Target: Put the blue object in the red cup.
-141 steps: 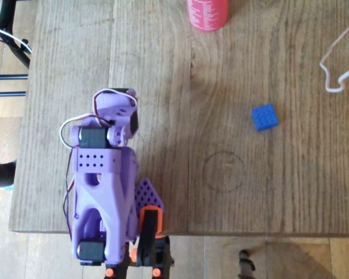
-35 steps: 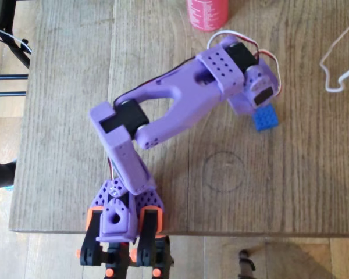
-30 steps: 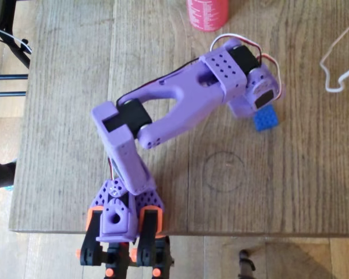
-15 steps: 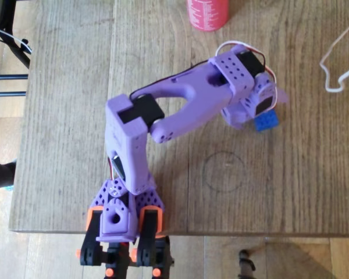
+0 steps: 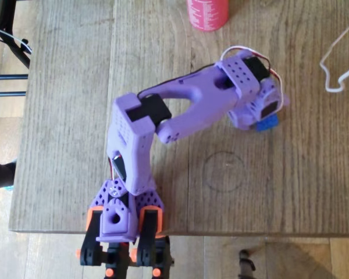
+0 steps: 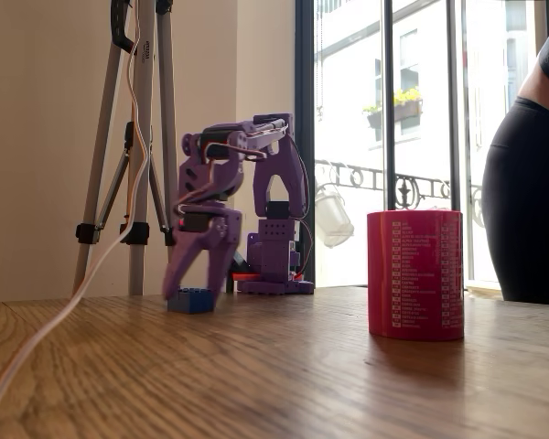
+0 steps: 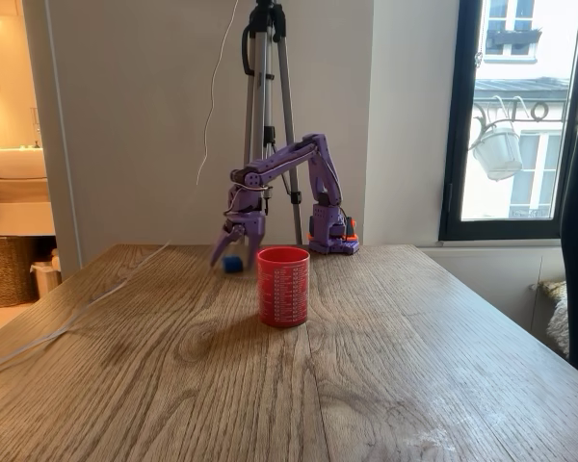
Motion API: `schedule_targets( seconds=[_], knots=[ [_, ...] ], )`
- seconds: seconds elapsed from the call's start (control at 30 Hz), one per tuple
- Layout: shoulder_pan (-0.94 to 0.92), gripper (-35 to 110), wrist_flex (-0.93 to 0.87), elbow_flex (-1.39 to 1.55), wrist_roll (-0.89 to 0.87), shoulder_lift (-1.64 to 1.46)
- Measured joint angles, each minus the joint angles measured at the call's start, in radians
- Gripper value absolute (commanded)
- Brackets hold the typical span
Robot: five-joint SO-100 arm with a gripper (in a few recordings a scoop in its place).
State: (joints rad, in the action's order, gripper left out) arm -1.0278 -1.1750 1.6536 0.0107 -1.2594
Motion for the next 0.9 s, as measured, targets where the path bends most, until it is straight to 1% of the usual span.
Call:
schedule_targets(
  seconds=[0.1,0.23,0.5,0.8,0.83,0.9],
  knots=[
    [0.005,1,0.003,-0.008,0.046,0.006],
    [-0.031,1,0.011,-0.009,0.066,0.009],
    [-0.051,1,0.026,-0.029,0.066,0.009],
    [-0.057,1,0.017,-0.138,0.098,-0.006],
    [-0.057,1,0.006,-0.144,0.101,-0.006],
    [-0.009,1,-0.06,-0.213,0.17,-0.026]
  ],
)
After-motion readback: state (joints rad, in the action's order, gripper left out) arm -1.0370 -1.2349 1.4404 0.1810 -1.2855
